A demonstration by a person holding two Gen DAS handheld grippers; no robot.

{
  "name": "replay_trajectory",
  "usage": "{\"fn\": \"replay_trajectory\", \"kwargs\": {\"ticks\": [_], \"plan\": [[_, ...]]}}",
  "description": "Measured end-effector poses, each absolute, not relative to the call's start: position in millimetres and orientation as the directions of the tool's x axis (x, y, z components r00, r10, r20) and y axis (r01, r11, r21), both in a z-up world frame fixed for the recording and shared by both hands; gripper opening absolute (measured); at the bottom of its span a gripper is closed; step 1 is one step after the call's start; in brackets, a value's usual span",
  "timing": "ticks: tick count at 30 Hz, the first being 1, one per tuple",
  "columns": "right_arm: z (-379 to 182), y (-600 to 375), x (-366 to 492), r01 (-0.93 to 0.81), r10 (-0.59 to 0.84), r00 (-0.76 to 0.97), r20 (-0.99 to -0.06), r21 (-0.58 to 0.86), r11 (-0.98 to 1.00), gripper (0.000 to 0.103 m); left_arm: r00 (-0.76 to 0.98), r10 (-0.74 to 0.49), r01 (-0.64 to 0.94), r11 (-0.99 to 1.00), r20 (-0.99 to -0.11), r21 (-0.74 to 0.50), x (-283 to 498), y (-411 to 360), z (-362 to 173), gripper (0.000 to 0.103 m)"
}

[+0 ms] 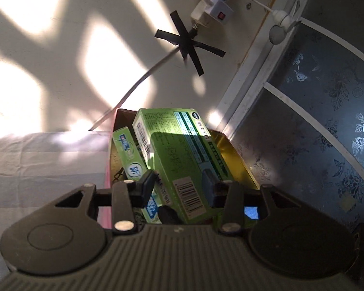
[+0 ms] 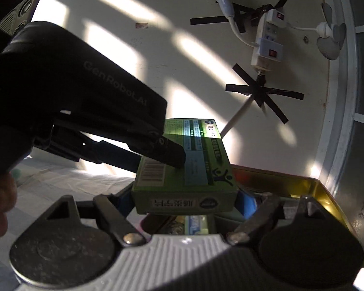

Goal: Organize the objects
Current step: 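Grasp the green tissue box with the right gripper and place it in the tin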

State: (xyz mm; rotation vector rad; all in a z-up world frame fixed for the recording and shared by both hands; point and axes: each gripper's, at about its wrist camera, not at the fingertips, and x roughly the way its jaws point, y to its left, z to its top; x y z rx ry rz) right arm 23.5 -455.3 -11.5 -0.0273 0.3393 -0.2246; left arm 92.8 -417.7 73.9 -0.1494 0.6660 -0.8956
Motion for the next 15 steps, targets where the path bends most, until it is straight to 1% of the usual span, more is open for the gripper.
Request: {"fn": "replay_trajectory", "kwargs": {"ticks": [6, 10, 11, 13, 15], "plan": [[-26.2, -535.9, 26.1, 0.326, -0.285, 0.866, -0.411, 0.032, 0.945, 0.082, 0.41, -0.74, 0.729, 0.617, -0.532, -0.296, 86.9, -505.2, 59.9, 0.045], [-37.9, -559.1, 38.3, 0.381, -0.322, 0.832, -0.451, 0.044, 0.924, 0.084, 0.427, -0.703, 0.736, 0.635, -0.569, -0.234, 87.3, -534.9, 49.1, 0.046], [-40.1, -563.6, 41.6, 0.395, -0.329, 0.826, -0.458, 0.053, 0.917, 0.084, 0.442, -0.689, 0.734, 0.646, -0.574, -0.21, 86.0, -539.0, 48.4, 0.049], [-43.5, -569.5, 41.2, 0.418, -0.342, 0.825, -0.45, 0.078, 0.905, 0.088, 0.469, -0.657, 0.723, 0.67, -0.59, -0.17, 85.5, -542.9, 47.8, 0.053], [-45.2, -572.1, 35.0, 0.415, -0.334, 0.842, -0.424, 0.113, 0.903, 0.097, 0.489, -0.646, 0.715, 0.682, -0.587, -0.154, 83.8, -538.2, 48.3, 0.054]]}}
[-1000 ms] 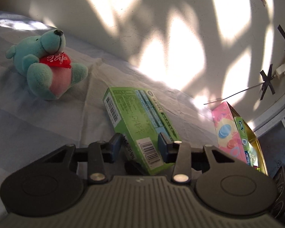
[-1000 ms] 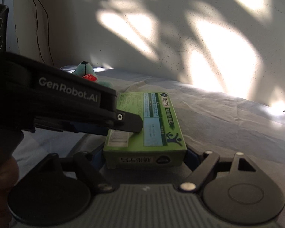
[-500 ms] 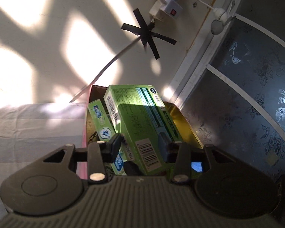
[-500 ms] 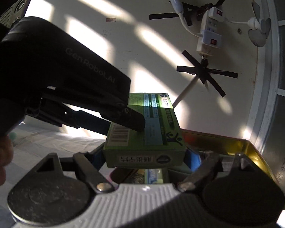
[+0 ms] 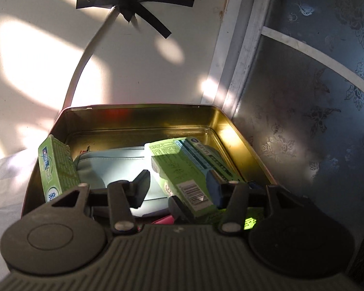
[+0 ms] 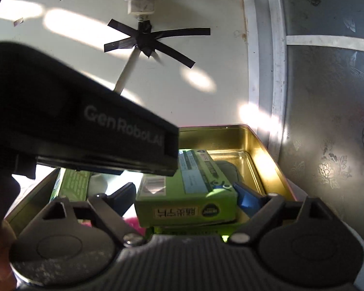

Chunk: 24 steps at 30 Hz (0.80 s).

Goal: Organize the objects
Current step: 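Grasp the green tissue box with the right gripper and place it in the tin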

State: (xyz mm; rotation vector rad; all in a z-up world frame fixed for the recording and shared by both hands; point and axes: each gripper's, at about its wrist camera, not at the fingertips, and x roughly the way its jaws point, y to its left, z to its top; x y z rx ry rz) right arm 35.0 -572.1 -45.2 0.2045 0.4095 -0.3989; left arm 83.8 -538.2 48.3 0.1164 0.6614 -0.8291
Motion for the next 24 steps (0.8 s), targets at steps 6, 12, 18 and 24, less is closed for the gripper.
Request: {"fn": "replay_trajectory", "kwargs": {"ticks": [6, 12, 18, 24], "plan": [[-44.2, -563.4, 15.9, 0.375, -0.308, 0.868, -0.39, 0.107, 0.921, 0.094, 0.605, -0.578, 0.657, 0.751, -0.547, -0.068, 71.8, -504.8, 55.7, 0.054], [-32.8, -549.5, -20.2, 0.365, -0.311, 0.899, -0.31, 0.135, 0.921, 0.094, 0.696, -0.502, 0.594, 0.804, -0.513, 0.019, 42.6, -460.3, 58.5, 0.054], [-30.6, -522.4, -48.4, 0.368, -0.313, 0.909, -0.274, 0.178, 0.913, 0.092, 0.732, -0.434, 0.548, 0.833, -0.525, 0.076, 22.6, -417.9, 43.1, 0.054], [-31.5, -495.5, -50.1, 0.34, -0.274, 0.916, -0.292, 0.207, 0.917, 0.076, 0.75, -0.379, 0.504, 0.858, -0.543, 0.096, 15.5, -378.9, 25.1, 0.054]]}}
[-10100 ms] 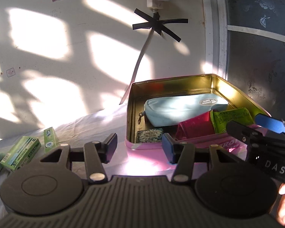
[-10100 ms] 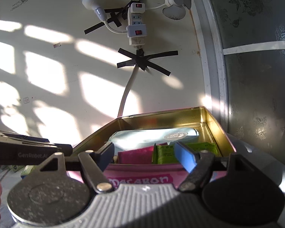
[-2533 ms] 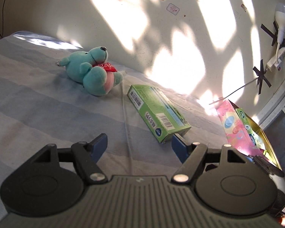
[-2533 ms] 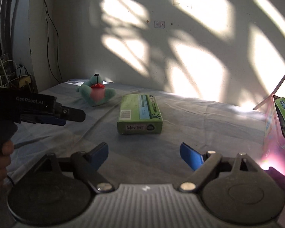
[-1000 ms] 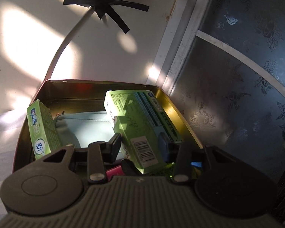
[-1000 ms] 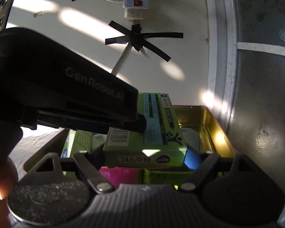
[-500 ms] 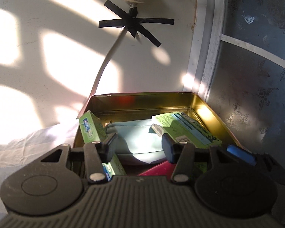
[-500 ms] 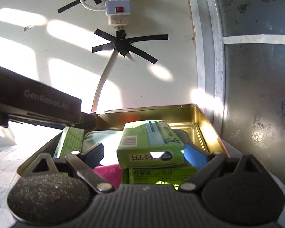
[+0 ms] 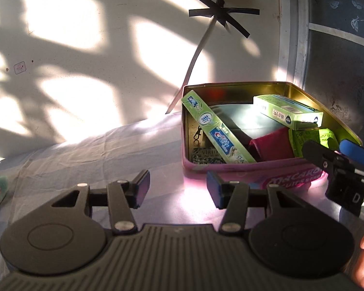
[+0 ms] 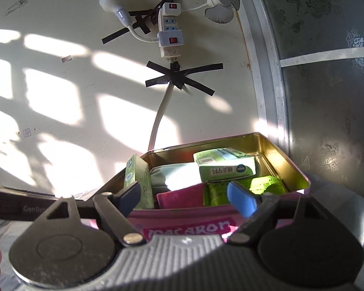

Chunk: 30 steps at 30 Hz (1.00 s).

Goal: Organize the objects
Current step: 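Grasp the green tissue box with the right gripper and place it in the tin, then move the right gripper to the teal plush bear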

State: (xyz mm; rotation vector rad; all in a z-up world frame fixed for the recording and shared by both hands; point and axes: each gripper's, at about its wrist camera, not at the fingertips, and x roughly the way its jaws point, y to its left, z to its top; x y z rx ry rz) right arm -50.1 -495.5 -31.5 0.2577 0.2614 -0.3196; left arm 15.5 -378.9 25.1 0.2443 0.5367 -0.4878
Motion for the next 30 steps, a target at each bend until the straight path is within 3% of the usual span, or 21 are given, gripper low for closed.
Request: {"fn": "replay_trajectory", "kwargs": {"ticks": [6, 30], "plan": [[-28.1, -471.5, -46.2, 0.301, -0.225, 0.926, -0.304, 0.232, 0.925, 0.067, 0.761, -0.349, 0.468, 0.879, -0.546, 0.091, 18.6, -349.4, 18.3, 0.054], [-31.6, -379.4, -14.4, 0.139, -0.076, 0.922, -0.379, 0.141, 0.98, 0.066, 0.798, -0.223, 0.341, 0.933, -0.56, 0.114, 39.7, -256.3, -11.8, 0.054]]}}
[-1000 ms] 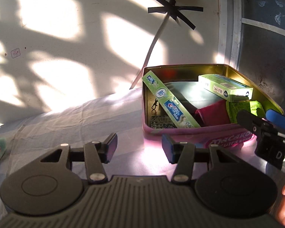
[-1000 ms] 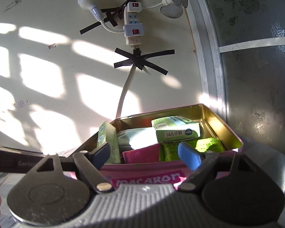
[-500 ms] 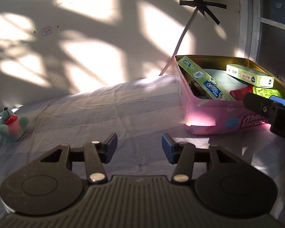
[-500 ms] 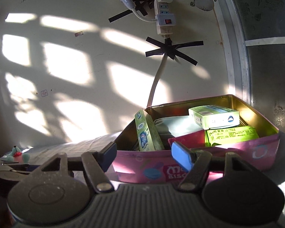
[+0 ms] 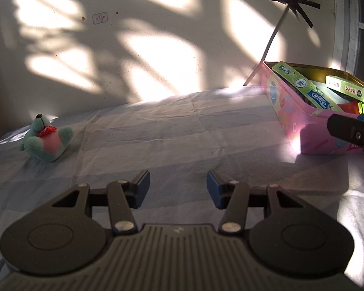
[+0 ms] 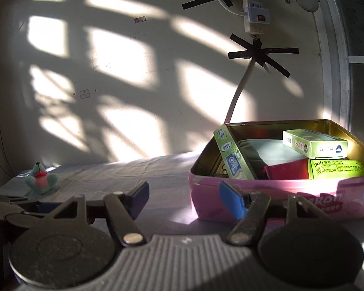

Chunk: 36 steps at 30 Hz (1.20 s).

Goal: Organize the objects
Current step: 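Move the right gripper to the teal plush bear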

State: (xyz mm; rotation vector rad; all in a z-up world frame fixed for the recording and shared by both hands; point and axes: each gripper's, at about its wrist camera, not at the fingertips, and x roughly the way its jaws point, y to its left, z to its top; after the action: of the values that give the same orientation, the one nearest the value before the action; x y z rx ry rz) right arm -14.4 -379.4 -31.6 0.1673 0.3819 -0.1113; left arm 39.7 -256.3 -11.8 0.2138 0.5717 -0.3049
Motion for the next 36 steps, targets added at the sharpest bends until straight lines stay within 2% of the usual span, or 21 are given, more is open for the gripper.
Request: {"fn": "replay_trajectory", "kwargs": {"ticks": [13, 31, 34, 36], "plan": [[-44.4, -328.7, 13.7, 0.025, 0.051, 0.878, -0.475, 0.152, 0.988, 0.066, 0.812, -0.122, 0.221, 0.969, -0.571, 0.108, 62.3, -188.7, -22.1, 0.054], [-54.0, -246.9, 52.4, -0.153, 0.169, 0.826, -0.538, 0.074, 0.985, 0.066, 0.829, -0.016, 0.077, 0.993, -0.56, 0.086, 87.0, -103.0, -23.9, 0.054], [-55.8, -232.6, 64.1, -0.184, 0.193, 0.812, -0.551, 0.072, 0.98, 0.066, 0.829, 0.012, 0.014, 0.999, -0.56, 0.041, 93.2, -78.7, -23.6, 0.054], [-56.3, -220.9, 75.7, -0.214, 0.22, 0.797, -0.563, 0.078, 0.974, 0.066, 0.816, 0.023, -0.06, 0.997, -0.578, -0.045, 100.0, -54.1, -24.5, 0.054]]}}
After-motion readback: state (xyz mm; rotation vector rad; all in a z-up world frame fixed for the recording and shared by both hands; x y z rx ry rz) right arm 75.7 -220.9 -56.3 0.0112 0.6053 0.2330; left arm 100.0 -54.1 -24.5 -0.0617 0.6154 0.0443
